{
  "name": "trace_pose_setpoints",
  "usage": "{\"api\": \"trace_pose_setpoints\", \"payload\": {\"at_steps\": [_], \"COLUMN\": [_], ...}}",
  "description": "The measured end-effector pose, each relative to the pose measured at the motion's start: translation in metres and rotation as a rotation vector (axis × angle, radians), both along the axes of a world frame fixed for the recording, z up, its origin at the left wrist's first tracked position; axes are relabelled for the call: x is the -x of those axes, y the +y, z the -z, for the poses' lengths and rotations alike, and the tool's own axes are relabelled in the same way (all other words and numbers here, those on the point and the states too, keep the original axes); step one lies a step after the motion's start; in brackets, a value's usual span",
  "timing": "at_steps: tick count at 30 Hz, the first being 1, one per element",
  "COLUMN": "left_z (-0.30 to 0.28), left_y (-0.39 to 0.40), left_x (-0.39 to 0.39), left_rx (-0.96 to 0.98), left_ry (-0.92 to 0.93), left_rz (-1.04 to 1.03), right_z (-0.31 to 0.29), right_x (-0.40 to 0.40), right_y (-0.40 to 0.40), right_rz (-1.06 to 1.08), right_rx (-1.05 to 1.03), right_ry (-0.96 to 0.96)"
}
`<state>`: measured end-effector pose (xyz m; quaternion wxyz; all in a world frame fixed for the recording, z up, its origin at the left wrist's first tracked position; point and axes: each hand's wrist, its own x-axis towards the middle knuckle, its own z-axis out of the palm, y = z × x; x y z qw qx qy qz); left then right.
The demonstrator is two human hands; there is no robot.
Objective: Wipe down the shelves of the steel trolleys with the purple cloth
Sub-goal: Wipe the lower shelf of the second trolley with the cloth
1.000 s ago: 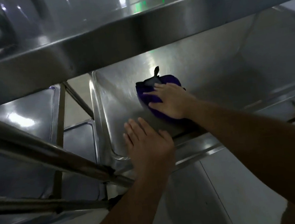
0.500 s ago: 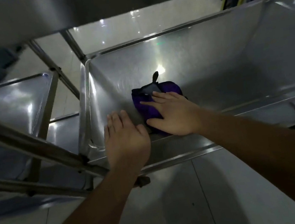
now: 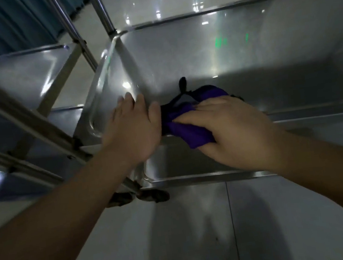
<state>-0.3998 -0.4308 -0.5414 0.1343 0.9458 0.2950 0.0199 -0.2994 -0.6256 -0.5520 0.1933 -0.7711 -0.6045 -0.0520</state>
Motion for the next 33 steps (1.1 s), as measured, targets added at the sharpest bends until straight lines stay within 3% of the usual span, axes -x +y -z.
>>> {"api": "trace_pose_setpoints", "payload": {"at_steps": [4,6,9,13,17,20,26,31,33], "left_z": [0.003,0.004,0.007,0.014,0.038,0.070,0.140,0.187,0.205], "left_y": [-0.003,-0.005,-0.015,-0.035,-0.042,-0.030,0.021,0.069,0.081], "left_x": [0.004,0.007,0.021,0.059,0.100,0.118,0.142,0.153,0.154], "left_rx": [-0.040,-0.005,-0.009,-0.069,-0.046,-0.014,0.073,0.215,0.241], "left_ry": [-0.076,-0.146,-0.279,-0.432,-0.631,-0.529,-0.243,0.204,0.292], "left_rz": [0.058,0.059,0.135,0.338,0.498,0.490,0.212,0.076,-0.010], "right_z": [0.021,0.037,0.072,0.110,0.142,0.159,0.173,0.177,0.178], "right_x": [0.021,0.040,0.066,0.072,0.071,0.073,0.053,0.034,0.036], "right_y": [-0.016,-0.027,-0.046,-0.051,-0.043,-0.034,0.014,0.071,0.092], "right_rz": [0.043,0.021,-0.020,0.007,0.018,0.047,0.123,0.210,0.207], "right_rx": [-0.271,-0.300,-0.088,0.203,0.216,0.210,0.186,0.138,0.091], "right_ry": [-0.046,-0.076,-0.072,0.191,0.277,0.359,0.323,0.345,0.383]}}
